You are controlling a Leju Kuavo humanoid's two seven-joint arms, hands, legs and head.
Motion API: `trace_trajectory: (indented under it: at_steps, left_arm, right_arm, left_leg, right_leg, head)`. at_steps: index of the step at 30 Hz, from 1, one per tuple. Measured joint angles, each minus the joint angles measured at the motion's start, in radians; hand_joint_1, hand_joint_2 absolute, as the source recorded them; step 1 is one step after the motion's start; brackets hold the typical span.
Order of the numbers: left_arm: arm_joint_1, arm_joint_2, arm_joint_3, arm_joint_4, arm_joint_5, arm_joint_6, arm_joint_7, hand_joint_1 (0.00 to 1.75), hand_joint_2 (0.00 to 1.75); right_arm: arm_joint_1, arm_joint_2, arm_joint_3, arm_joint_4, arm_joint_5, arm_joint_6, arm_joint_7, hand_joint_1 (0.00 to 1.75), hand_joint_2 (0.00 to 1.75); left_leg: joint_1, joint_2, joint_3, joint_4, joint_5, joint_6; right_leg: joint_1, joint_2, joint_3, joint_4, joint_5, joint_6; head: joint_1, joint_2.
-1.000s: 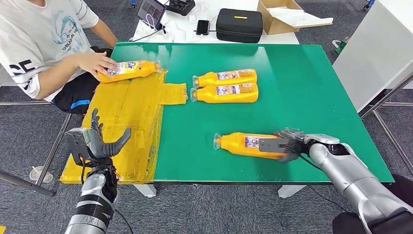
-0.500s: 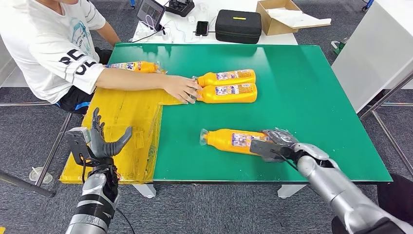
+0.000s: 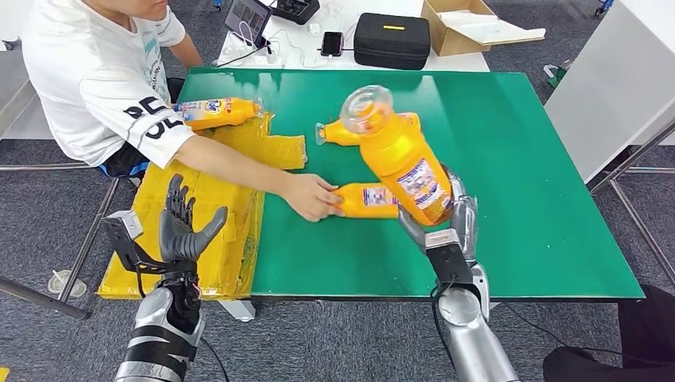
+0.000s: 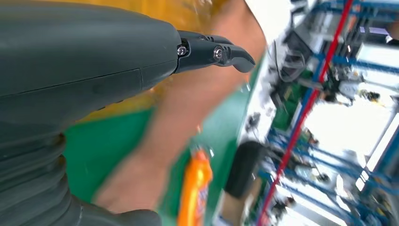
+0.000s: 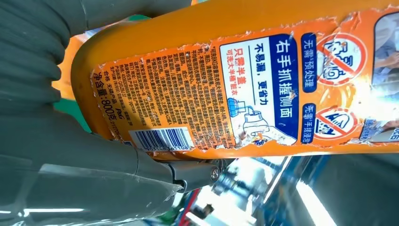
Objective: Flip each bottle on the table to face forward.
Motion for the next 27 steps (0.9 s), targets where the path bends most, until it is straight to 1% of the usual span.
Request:
trace_trajectory:
  at_steps: [3,6,10,14,20,23,27]
  left_arm:
    - [0.019,0.0,-0.026,-0.044,0.083,-0.087,0.04,0.0,1.75]
    - [0.038,0.0,-0.058,-0.076,0.153,-0.186,0.073,0.0,1.75]
    - [0.058,0.001,-0.1,-0.104,0.196,-0.271,0.092,0.0,1.75]
    - [0.077,0.006,-0.152,-0.128,0.205,-0.351,0.101,0.0,1.75]
    - [0.088,0.016,-0.22,-0.147,0.167,-0.367,0.087,0.0,1.75]
    - [0.088,0.02,-0.244,-0.15,0.127,-0.356,0.072,0.0,1.75]
    - [0.087,0.026,-0.274,-0.149,0.068,-0.34,0.06,0.0,1.75]
  right_arm:
    - [0.024,0.029,-0.048,-0.009,-0.024,0.023,-0.031,1.75,1.75]
    - [0.042,0.05,-0.071,-0.002,-0.028,0.06,-0.058,1.75,1.75]
    - [0.051,0.075,-0.082,0.028,-0.035,0.101,-0.077,1.75,1.75]
    - [0.051,0.112,-0.078,0.104,-0.039,0.156,-0.088,1.75,1.75]
    - [0.035,0.167,-0.026,0.241,-0.027,0.19,-0.104,1.75,1.75]
    - [0.019,0.186,0.006,0.294,-0.017,0.199,-0.103,1.75,1.75]
    - [-0.011,0.211,0.061,0.36,0.03,0.191,-0.09,1.75,1.75]
  left_leg:
    - [0.0,0.0,0.0,0.0,0.0,0.0]
    - [0.0,0.001,0.0,0.0,0.0,0.0]
    - [0.0,0.001,0.0,0.0,0.0,0.0]
    - [0.0,0.001,0.0,0.0,0.0,0.0]
    - [0.0,0.0,0.0,0.0,0.0,-0.001]
    - [0.0,0.0,0.0,0.0,0.0,0.0]
    - [0.0,0.001,0.0,0.0,0.0,-0.001]
  right_leg:
    - [0.0,0.0,0.0,0.0,0.0,0.0]
    - [0.0,0.0,0.0,0.0,0.0,0.0]
    - [0.001,0.0,0.0,0.0,0.0,0.0]
    - [0.001,0.0,0.0,0.0,0.0,0.0]
    - [0.001,0.0,0.0,0.0,0.0,0.001]
    - [0.001,0.0,0.0,0.0,0.0,0.001]
    - [0.001,0.0,0.0,0.0,0.0,0.001]
  head:
    - [0.0,0.0]
    - [0.0,0.0]
    - [0.0,0.0]
    - [0.0,0.0]
    - [0.0,0.0]
    - [0.0,0.0]
    - [0.0,0.0]
